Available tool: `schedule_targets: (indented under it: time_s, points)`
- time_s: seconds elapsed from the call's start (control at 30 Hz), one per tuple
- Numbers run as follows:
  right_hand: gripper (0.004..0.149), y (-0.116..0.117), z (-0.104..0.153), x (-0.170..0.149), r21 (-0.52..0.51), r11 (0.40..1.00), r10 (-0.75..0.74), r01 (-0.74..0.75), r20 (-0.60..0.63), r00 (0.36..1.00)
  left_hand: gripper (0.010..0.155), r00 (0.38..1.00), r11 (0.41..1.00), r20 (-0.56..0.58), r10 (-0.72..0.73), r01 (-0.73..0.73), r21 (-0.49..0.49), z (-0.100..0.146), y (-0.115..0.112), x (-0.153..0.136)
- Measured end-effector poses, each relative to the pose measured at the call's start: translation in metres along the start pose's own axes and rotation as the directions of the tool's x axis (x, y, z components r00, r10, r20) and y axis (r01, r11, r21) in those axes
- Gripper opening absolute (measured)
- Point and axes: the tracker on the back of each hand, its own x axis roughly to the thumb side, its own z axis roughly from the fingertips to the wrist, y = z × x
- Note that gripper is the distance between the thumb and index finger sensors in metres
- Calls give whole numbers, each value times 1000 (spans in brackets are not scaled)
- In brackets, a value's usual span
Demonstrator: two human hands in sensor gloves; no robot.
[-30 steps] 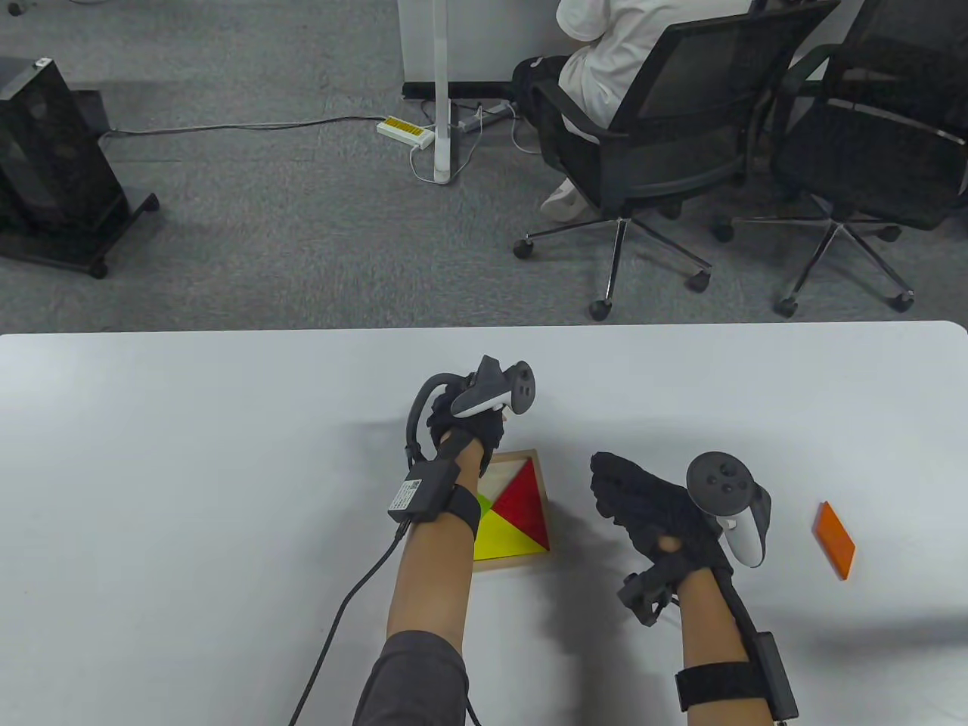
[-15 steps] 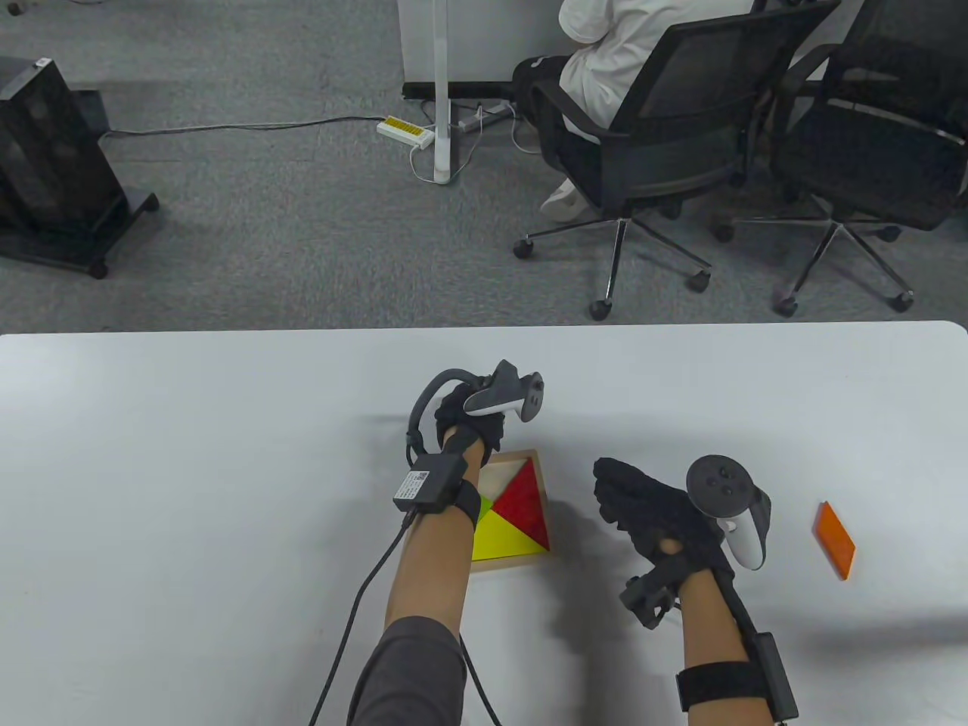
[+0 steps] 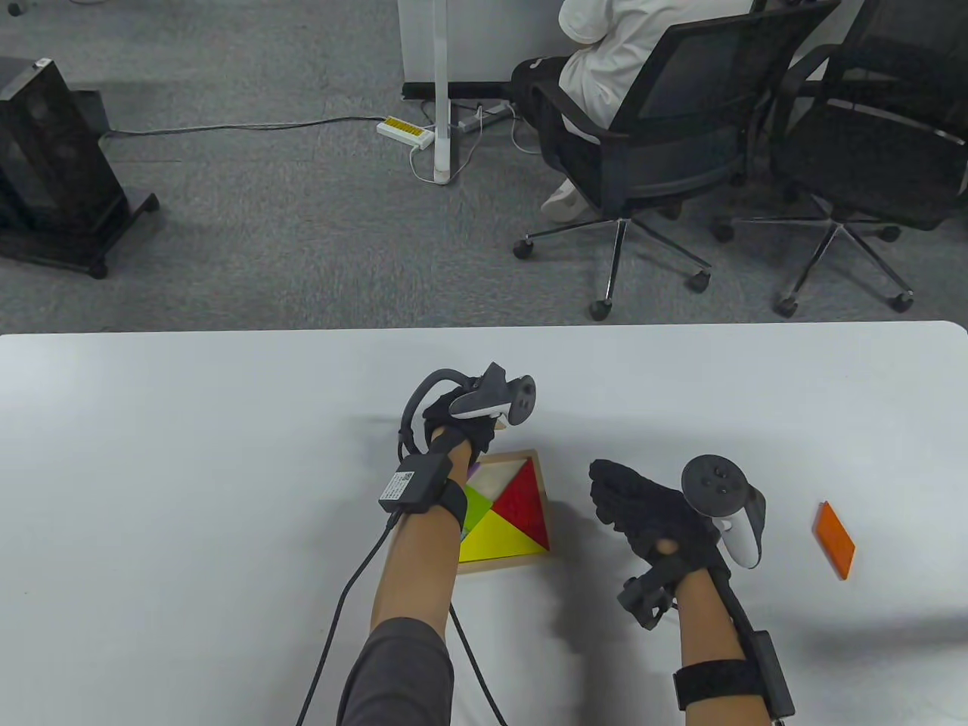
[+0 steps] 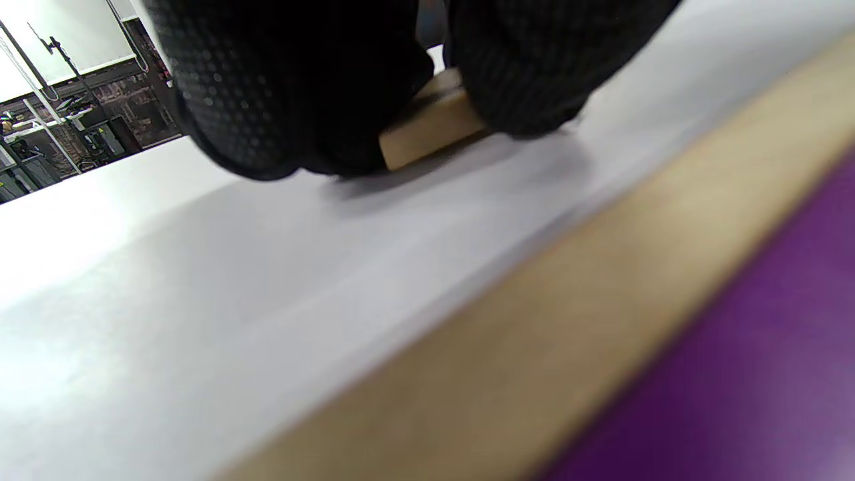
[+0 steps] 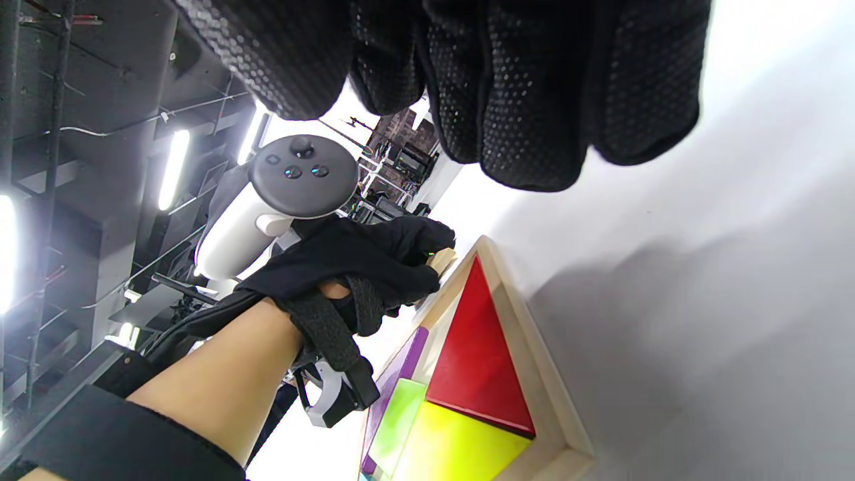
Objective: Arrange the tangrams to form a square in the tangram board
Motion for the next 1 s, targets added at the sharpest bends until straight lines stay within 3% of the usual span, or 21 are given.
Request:
schedule_targets:
  time_s: [0.2, 0.43, 0.63, 1.0]
  points:
    - [57, 1, -2, 1, 5, 1000, 8, -8, 5, 1000, 62, 989, 986, 30, 142, -144, 88, 19, 11, -11]
    - [59, 9, -5, 12, -8, 997, 80, -80, 26, 996, 62, 946, 922, 93, 310, -323, 214, 52, 36, -20]
    - [63, 20, -7, 29, -59, 988, 145, -142, 64, 987, 62, 876, 824, 133, 463, -481, 301, 85, 51, -23]
    - [69, 34, 2, 66, -243, 952, 237, -187, 194, 952, 63, 675, 597, 200, 710, -728, 336, 136, 58, -16]
